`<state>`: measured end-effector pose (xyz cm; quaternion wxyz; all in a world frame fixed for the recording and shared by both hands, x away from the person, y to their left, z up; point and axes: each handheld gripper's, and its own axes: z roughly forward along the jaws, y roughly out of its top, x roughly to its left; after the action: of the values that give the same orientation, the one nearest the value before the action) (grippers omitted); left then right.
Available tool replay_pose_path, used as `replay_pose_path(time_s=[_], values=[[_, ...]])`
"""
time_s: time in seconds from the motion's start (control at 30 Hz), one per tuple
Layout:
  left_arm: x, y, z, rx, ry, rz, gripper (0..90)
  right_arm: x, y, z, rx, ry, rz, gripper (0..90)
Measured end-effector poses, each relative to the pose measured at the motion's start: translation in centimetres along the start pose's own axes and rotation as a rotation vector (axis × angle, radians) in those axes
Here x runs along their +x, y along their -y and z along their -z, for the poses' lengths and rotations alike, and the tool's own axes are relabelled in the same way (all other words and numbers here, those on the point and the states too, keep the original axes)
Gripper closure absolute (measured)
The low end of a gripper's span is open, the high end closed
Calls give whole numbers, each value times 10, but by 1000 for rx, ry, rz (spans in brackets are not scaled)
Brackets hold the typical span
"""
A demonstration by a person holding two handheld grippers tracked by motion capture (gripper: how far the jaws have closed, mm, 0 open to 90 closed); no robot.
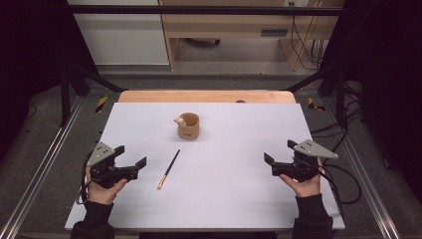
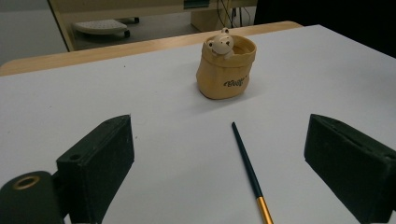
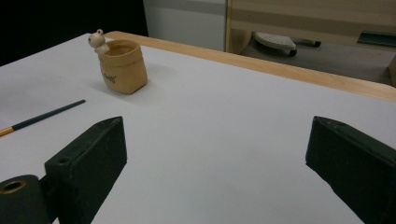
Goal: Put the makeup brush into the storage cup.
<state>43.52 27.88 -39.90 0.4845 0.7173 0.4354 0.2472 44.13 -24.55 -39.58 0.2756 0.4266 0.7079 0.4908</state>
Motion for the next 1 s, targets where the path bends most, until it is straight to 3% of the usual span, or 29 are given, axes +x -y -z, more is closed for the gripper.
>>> replay_pose_path(time_s=[1.0], values=[[-13, -3, -19, 77, 21, -32, 88, 3, 1, 1, 30, 12, 11, 57]])
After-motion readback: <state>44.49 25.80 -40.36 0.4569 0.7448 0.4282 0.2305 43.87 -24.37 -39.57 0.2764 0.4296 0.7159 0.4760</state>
